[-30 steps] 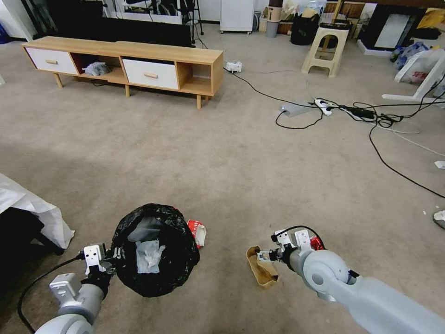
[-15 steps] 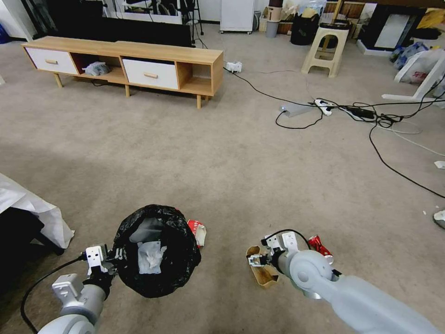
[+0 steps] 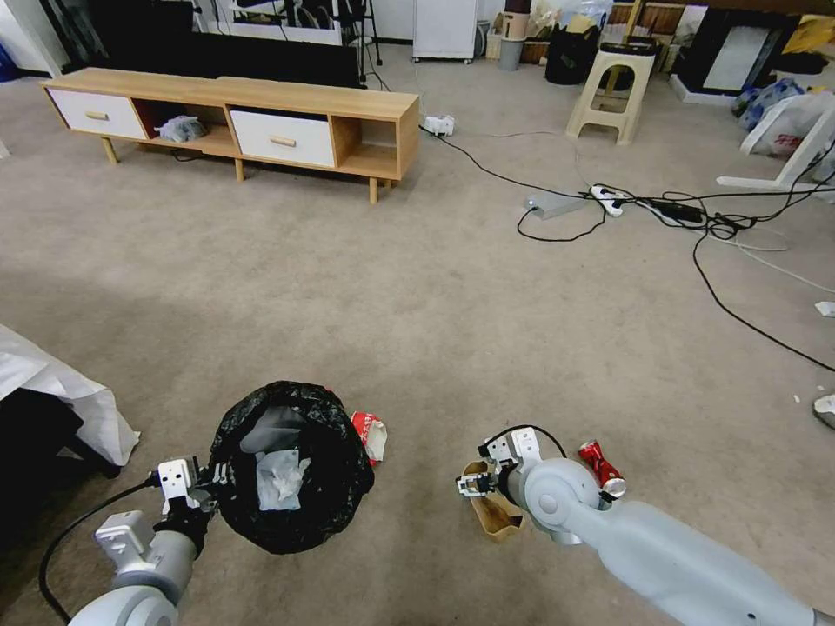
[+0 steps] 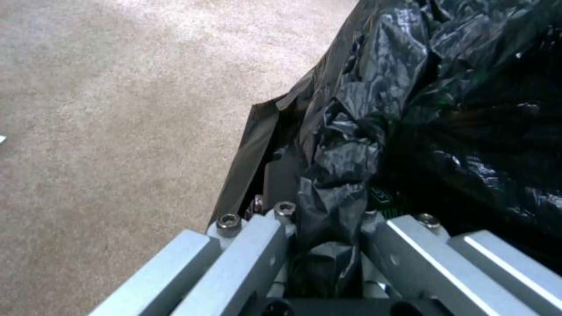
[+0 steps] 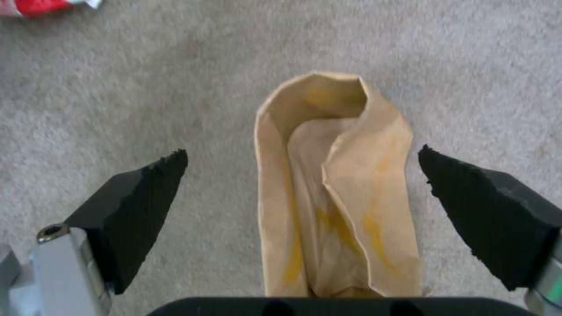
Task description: Pick up the trash bin, then pick up the garbage from the floor and place it into the trash bin.
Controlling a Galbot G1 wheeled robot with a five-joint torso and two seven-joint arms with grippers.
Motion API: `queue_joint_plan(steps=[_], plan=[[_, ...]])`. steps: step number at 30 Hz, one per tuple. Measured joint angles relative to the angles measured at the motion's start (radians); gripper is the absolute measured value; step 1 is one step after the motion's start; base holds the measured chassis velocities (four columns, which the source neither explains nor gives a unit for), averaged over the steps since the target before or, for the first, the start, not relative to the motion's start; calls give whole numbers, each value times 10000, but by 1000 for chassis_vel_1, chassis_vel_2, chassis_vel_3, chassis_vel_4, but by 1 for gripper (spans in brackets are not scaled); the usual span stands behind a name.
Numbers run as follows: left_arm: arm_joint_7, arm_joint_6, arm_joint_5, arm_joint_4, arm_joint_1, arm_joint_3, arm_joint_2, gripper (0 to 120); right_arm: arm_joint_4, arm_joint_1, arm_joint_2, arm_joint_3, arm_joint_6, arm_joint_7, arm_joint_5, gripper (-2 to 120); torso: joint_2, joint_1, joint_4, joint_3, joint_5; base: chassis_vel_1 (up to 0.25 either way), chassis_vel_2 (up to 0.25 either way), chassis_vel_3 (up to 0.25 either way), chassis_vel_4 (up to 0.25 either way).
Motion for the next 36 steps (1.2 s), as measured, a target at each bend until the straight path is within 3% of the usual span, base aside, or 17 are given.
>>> queue_joint_plan(steps=[34, 36], plan=[[-8, 0, -473, 184, -137, -127, 458, 1, -1844, 12, 853, -440, -103, 362, -122, 100, 0, 0, 0, 0, 0, 0, 0, 0, 0], [-10, -5, -489, 197, -151, -133, 473, 1, -1867, 16, 888, -470, -111, 366, -117, 92, 0, 0, 0, 0, 0, 0, 0, 0, 0]])
